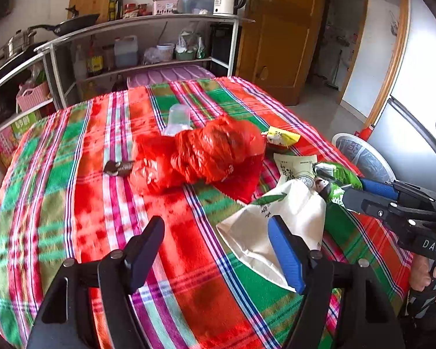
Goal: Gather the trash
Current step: 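Reach the right tool to the green snack bag while the left tool approaches the white paper bag, then close the right tool on the green snack bag while the left tool grips the white paper bag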
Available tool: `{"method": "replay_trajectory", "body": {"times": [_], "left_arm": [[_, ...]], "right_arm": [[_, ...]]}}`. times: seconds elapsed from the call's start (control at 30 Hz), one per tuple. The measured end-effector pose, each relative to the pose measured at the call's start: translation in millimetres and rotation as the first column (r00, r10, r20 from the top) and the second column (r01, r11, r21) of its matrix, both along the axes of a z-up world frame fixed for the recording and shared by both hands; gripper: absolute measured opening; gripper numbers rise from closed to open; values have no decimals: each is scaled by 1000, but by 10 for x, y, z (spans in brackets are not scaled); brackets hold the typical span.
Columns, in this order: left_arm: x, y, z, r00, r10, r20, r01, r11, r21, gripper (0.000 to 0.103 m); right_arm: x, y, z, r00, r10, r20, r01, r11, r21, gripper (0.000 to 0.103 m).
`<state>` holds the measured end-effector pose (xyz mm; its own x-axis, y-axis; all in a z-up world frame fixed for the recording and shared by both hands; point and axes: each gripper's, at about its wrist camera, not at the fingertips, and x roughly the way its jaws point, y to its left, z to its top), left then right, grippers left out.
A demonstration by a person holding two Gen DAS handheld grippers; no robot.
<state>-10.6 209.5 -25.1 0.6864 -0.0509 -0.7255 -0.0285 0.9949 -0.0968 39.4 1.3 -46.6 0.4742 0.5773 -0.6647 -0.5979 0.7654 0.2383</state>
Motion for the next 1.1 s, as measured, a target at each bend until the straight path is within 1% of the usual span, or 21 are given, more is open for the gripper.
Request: {"method": "replay_trajectory", "body": {"times": [0.07, 0.1, 0.17, 0.2, 0.27, 0.33, 0.4, 0.53, 0.63, 0.73, 0.8, 0.83, 0.9, 0.93, 1.0, 1.1], "left_arm": [[100, 1, 15, 998, -61, -4, 61, 998, -15, 76], [166, -5, 6, 997, -73, -13, 73, 997, -17, 76], [272, -66, -35, 993, -114, -34, 114, 993, 15, 76], [314, -77, -69, 991, -125, -42, 125, 992, 18, 76], [389, -101, -134, 985, -155, -72, 155, 988, -2, 76], [434, -106, -190, 981, -169, -92, 166, 985, -38, 76], [425, -127, -199, 976, -197, -87, 191, 979, -77, 76], [385, -169, -254, 965, -239, -105, 222, 963, -150, 76], [324, -192, -244, 966, -237, -102, 219, 962, -161, 75], [263, -229, -220, 965, -246, -91, 229, 958, -171, 66], [256, -231, -235, 964, -246, -96, 226, 957, -183, 49], [254, -225, -244, 965, -244, -98, 222, 956, -191, 48], [244, -214, -241, 967, -236, -96, 213, 957, -198, 40], [236, -214, -229, 968, -233, -94, 212, 958, -195, 38], [208, -220, -200, 969, -233, -82, 214, 958, -193, 30], [169, -229, -181, 969, -233, -77, 215, 957, -197, 24]], "right_arm": [[-16, -26, 6, 1000, -2, 4, 2, 1000, 1, 42], [-15, -29, 8, 1000, -2, 3, 2, 1000, 1, 42], [-17, -27, 6, 1000, -3, 3, 3, 1000, 4, 42], [-20, -19, 4, 1000, -2, 0, 2, 1000, 5, 42], [-25, -10, -2, 1000, 2, -3, -2, 1000, 3, 42], [-22, -13, -8, 1000, 2, -5, -2, 1000, 1, 42], [-23, -20, -11, 1000, 2, -7, -2, 1000, 4, 42], [-8, -32, -29, 1000, -5, -13, 5, 1000, 6, 42], [-4, -39, -35, 1000, -9, -15, 9, 1000, 9, 42], [-8, -61, -38, 1000, -12, -17, 12, 1000, 12, 42], [-8, -73, -39, 1000, -16, -19, 16, 1000, 16, 42], [-11, -82, -36, 1000, -18, -18, 19, 1000, 19, 42], [-17, -90, -32, 1000, -22, -18, 22, 1000, 20, 42], [-22, -93, -33, 1000, -23, -16, 24, 1000, 19, 42], [-31, -107, -30, 999, -31, -12, 31, 999, 15, 42], [-25, -154, -26, 999, -44, -16, 44, 999, 26, 42]]}}
